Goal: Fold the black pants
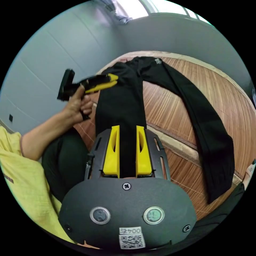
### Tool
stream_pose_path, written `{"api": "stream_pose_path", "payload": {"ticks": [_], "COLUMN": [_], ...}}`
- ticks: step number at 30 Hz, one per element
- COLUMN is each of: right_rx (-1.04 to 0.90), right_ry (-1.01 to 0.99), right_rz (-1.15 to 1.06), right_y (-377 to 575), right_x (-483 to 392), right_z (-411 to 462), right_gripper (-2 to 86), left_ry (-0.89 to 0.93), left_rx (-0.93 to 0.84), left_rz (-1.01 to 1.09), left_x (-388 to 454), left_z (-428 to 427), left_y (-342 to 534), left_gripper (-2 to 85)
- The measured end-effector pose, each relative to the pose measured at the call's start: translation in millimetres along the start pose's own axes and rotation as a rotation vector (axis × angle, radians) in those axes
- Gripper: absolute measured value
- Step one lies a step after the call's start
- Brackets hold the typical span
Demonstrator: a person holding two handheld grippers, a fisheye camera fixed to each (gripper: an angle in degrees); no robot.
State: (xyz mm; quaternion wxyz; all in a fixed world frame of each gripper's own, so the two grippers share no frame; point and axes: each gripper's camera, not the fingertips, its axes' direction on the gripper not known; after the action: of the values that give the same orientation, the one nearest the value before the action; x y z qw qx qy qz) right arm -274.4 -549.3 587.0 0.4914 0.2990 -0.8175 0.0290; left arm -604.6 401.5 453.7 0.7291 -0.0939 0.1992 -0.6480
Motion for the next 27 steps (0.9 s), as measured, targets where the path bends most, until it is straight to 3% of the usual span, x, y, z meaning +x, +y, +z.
{"api": "stream_pose_path", "payload": {"ticks": [5, 11, 16, 20, 27], "right_rx": [-0.015, -0.069, -0.012, 0.052, 0.237], "right_ry": [0.092, 0.114, 0.098, 0.133, 0.316], "right_rz": [0.046, 0.071, 0.336, 0.569, 0.803], "right_y": [-33.8, -9.3, 3.9, -8.0, -38.2], "right_x": [3.2, -31.1, -23.6, -13.7, -33.1], "right_z": [-9.1, 4.5, -16.2, -33.9, -36.3], "right_gripper": [10.0, 10.2, 7.1, 0.9, -0.6], "left_ry": [-0.07, -0.114, -0.228, -0.14, -0.41], "left_rx": [0.016, 0.023, 0.006, -0.062, -0.047], "left_rz": [-0.001, -0.044, -0.185, -0.237, -0.262], "left_x": [5.6, 8.6, 13.8, 22.4, 58.3], "left_z": [-12.9, -25.2, -27.8, -22.2, -27.0], "left_y": [0.5, 2.5, 5.9, 8.2, 12.5], "left_gripper": [6.7, 3.5, 0.6, 0.3, 0.1]}}
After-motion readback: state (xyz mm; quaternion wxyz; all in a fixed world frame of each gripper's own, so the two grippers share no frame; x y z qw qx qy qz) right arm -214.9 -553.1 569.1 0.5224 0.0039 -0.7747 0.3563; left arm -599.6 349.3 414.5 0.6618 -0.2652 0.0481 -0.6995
